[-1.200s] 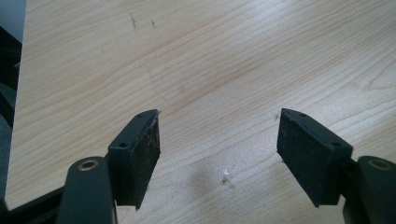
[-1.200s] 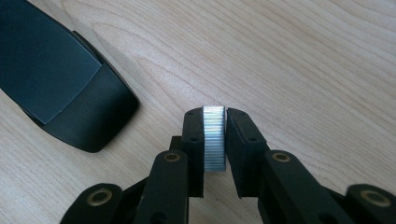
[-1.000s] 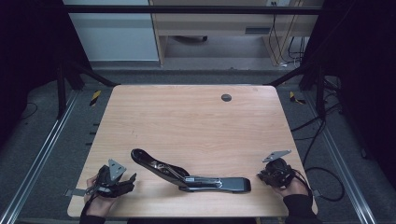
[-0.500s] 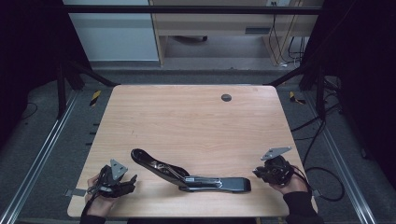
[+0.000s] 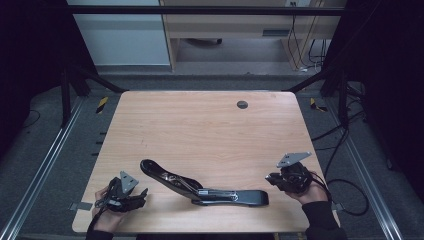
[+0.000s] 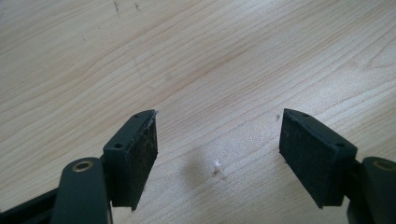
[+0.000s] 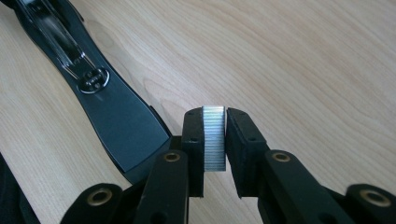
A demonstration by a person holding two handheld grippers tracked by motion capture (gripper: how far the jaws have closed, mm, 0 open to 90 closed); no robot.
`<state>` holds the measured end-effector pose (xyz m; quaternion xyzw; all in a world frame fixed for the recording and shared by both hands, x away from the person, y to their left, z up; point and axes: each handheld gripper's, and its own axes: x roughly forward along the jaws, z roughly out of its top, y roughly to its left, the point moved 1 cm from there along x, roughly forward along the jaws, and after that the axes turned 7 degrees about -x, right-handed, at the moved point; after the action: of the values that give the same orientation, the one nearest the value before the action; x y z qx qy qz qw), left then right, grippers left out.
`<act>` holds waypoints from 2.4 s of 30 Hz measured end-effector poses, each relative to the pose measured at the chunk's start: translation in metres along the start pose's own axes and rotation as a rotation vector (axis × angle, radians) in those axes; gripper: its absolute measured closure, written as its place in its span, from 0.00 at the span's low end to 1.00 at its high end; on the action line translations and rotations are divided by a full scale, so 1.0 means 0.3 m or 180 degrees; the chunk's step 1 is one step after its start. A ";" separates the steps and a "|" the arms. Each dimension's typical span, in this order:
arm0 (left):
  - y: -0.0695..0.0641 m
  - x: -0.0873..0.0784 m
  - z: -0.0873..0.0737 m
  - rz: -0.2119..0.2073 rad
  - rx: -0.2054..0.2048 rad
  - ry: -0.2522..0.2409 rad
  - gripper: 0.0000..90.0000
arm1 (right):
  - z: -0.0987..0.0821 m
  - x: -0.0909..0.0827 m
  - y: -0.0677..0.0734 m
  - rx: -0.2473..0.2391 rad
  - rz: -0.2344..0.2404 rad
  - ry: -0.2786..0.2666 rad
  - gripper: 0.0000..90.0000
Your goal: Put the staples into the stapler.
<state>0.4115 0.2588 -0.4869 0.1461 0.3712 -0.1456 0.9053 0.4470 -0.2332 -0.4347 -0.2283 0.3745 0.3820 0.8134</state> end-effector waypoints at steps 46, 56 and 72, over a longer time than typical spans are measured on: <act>0.014 -0.003 0.001 -0.0016 -0.0139 -0.0047 0.30 | 0.322 0.075 0.093 -0.0633 0.0596 -0.0278 0.86; 0.016 -0.002 0.001 -0.0017 -0.0148 -0.0041 0.30 | 0.346 0.104 0.114 -0.0701 0.0882 -0.0253 0.86; 0.016 -0.001 0.002 -0.0021 -0.0153 -0.0035 0.30 | 0.338 0.119 0.140 -0.0917 0.1086 -0.0182 0.86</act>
<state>0.4135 0.2632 -0.4856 0.1223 0.3702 -0.1404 0.9101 0.4732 -0.1251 -0.4038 -0.2646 0.3262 0.5699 0.7063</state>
